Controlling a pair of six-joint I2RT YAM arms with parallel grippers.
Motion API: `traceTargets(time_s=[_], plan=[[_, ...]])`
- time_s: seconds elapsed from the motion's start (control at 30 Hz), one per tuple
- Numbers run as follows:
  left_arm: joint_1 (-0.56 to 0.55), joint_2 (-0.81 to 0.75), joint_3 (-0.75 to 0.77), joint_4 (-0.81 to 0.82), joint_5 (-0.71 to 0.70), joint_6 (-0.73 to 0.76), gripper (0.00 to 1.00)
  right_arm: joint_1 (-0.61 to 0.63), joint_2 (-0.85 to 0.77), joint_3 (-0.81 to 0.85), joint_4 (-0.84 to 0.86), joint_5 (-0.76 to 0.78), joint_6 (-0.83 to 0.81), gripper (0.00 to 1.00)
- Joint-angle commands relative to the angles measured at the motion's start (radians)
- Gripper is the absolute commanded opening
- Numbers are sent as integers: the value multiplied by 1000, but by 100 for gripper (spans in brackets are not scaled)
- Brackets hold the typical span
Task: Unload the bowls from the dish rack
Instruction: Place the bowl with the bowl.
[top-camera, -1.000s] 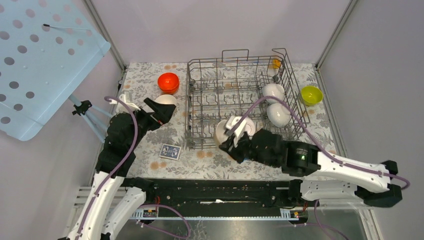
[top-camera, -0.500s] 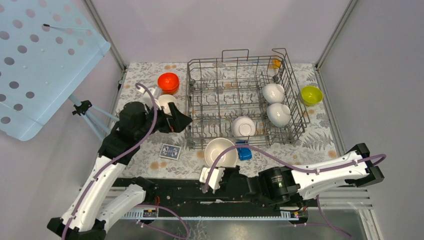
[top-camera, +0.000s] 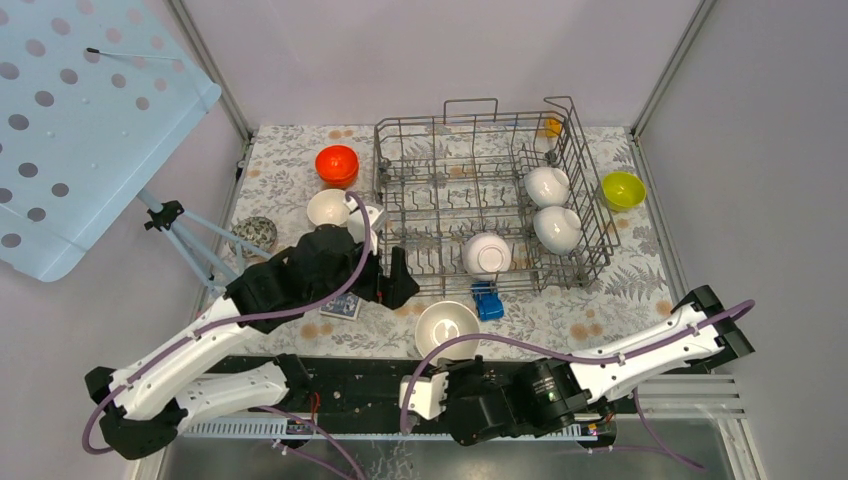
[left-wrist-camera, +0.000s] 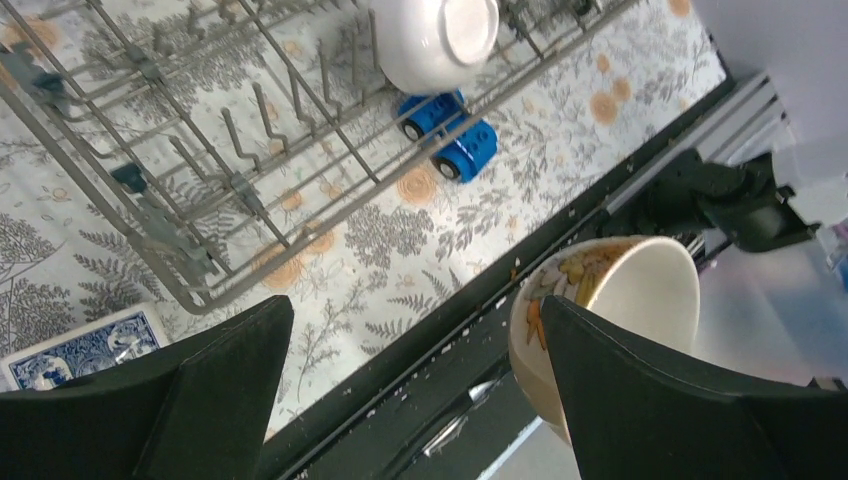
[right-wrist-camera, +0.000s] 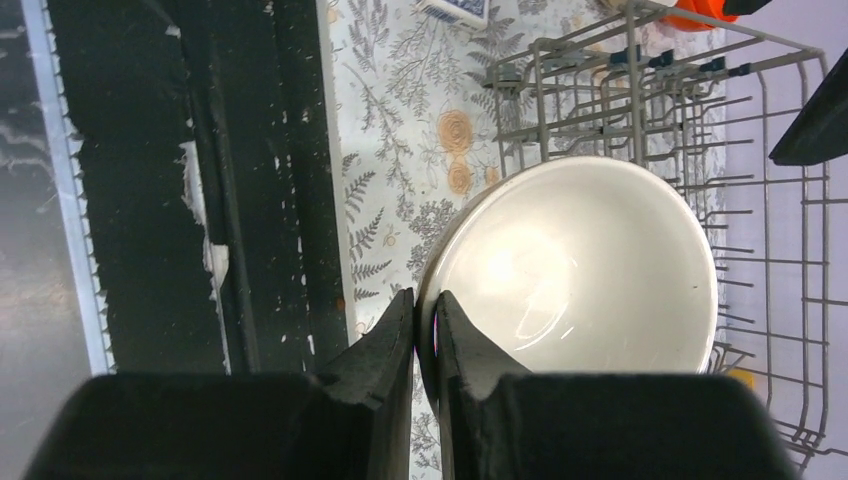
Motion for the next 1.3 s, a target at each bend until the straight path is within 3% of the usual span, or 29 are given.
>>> traceTargets(time_s=[0.0, 0.5, 0.87, 1.07, 1.27], plan=[[-74, 0, 62, -75, -63, -12, 99, 26, -10, 3, -23, 0, 3, 0], [-326, 193, 158, -141, -191, -29, 94, 38, -40, -19, -23, -43, 81, 0], [-351, 242, 158, -190, -158, -43, 70, 55, -6, 59, -66, -47, 47, 0], [-366, 232, 148, -192, -126, -63, 64, 56, -2, 76, -39, -54, 31, 0], [-386, 236, 133, -193, -106, -75, 46, 56, 4, 81, -25, -52, 17, 0]])
